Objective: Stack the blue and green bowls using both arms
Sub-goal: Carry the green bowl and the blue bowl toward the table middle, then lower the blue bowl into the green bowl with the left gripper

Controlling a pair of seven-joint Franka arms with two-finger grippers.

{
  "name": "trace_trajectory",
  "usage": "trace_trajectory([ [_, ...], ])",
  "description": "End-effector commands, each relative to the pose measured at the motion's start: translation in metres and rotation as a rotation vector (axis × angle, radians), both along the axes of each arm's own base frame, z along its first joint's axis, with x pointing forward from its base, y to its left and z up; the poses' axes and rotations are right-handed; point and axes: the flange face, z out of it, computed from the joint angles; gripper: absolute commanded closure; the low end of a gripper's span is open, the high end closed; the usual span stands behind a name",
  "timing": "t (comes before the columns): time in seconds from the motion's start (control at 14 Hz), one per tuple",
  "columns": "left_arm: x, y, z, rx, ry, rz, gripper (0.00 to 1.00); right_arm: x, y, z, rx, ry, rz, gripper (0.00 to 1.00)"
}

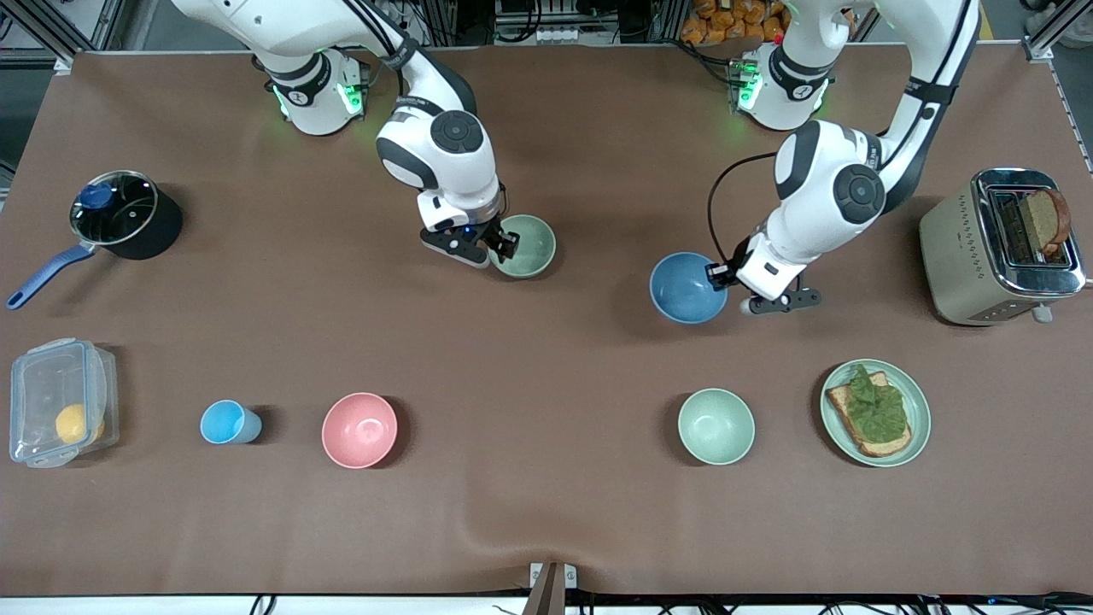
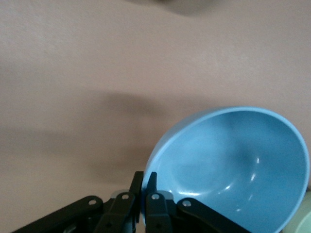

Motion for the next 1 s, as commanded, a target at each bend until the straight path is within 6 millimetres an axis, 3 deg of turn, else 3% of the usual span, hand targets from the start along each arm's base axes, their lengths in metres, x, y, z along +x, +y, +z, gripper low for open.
trace_trajectory([
  [0.0, -0.011, -0.017, 0.007, -0.02, -0.001, 0.029, 1.0, 0.033, -0.009, 0.013, 0.084, 0.099, -0.011, 0.0],
  [0.21, -0.027, -0.051, 0.002, -0.03, 0.025, 0.01, 1.0, 0.069, -0.057, 0.001, 0.206, 0.223, -0.123, 0.0],
  [0.36, -0.037, -0.074, 0.0, -0.036, 0.046, 0.012, 1.0, 0.074, -0.08, -0.018, 0.239, 0.309, -0.253, 0.0],
  [0.71, -0.073, -0.153, -0.004, -0.049, 0.102, 0.019, 1.0, 0.088, -0.118, -0.061, 0.306, 0.44, -0.488, 0.0],
  [0.93, -0.089, -0.199, -0.014, -0.065, 0.136, -0.001, 1.0, 0.079, -0.113, -0.084, 0.3, 0.497, -0.513, 0.0],
])
